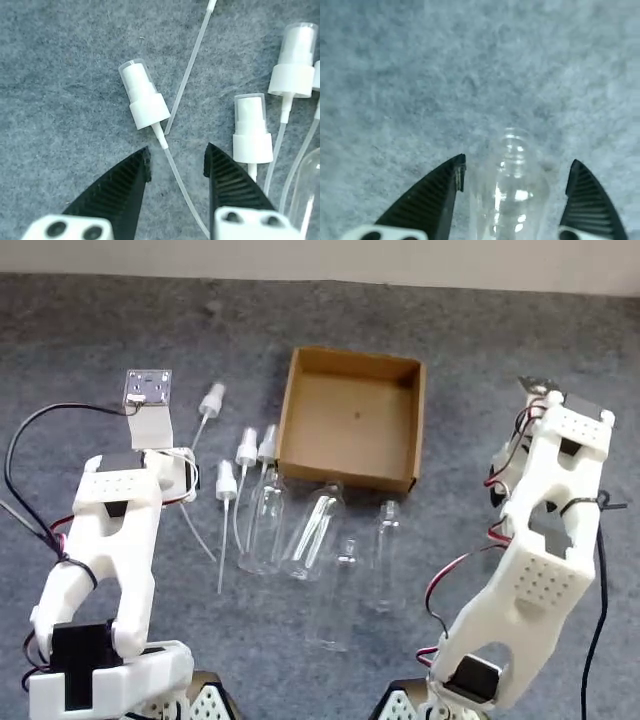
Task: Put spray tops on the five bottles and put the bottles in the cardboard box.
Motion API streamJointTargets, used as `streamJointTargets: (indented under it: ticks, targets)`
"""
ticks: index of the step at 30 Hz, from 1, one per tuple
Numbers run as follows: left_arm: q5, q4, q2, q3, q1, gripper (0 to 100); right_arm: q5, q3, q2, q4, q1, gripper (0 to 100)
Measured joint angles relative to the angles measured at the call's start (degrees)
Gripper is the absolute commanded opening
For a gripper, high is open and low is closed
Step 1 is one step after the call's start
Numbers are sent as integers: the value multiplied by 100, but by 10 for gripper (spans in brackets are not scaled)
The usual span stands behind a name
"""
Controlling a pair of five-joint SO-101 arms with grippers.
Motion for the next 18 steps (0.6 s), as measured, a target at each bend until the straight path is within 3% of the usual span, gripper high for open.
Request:
streamJointTargets:
  ticks: [8, 18]
  targets:
    - [0, 0, 0, 0, 0, 140, 88, -571, 299, 457, 0, 87]
    - [0, 0, 0, 0, 0, 140, 97, -1415, 299, 853, 9, 70]
